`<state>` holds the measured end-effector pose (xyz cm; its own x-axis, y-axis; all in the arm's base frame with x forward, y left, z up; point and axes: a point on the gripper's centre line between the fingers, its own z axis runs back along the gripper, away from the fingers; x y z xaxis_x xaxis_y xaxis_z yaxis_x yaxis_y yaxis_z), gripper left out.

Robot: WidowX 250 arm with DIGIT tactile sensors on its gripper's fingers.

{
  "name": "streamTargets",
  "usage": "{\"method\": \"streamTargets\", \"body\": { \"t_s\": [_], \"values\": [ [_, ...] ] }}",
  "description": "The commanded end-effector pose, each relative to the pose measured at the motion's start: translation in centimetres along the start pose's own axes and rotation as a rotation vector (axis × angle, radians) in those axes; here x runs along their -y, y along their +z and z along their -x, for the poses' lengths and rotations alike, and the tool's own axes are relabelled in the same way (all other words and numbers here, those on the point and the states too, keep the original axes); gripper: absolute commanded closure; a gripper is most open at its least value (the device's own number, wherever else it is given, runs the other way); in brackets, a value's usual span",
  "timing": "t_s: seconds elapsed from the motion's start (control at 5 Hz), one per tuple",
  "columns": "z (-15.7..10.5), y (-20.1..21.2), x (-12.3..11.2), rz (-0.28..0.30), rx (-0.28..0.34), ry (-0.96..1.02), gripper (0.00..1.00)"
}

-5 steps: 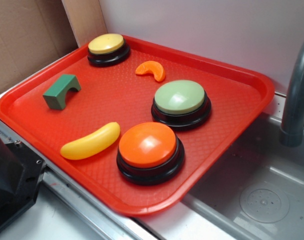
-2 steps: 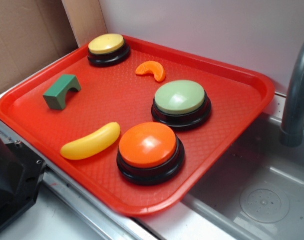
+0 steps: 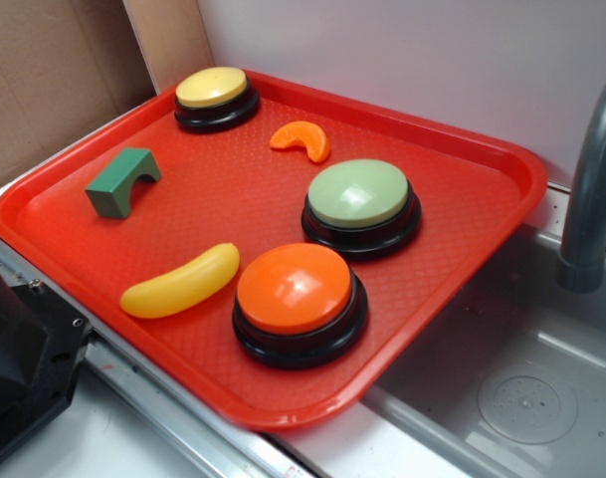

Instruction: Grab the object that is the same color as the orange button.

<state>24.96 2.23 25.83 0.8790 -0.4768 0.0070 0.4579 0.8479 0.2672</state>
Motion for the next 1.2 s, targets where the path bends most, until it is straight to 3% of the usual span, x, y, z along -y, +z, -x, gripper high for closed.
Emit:
{"method": "streamTargets", "body": {
  "t_s": [0.0,0.2,0.4,0.6,0.8,1.0],
  "values": [
    [-5.3,-7.5,2.0,-0.052,-0.104,-0.430,0.00],
    [-5.9,-11.8,3.0,-0.046,-0.154,-0.596,0.00],
    [-6.0,-14.4,3.4,-0.009,-0.158,-0.646,0.00],
    [-6.0,-16.4,2.5,-0.037,-0.198,-0.645,0.00],
    [-6.2,-18.6,2.1,0.031,-0.183,-0.676,0.00],
    [-6.6,-20.6,2.3,0.064,-0.196,-0.703,0.00]
  ]
}}
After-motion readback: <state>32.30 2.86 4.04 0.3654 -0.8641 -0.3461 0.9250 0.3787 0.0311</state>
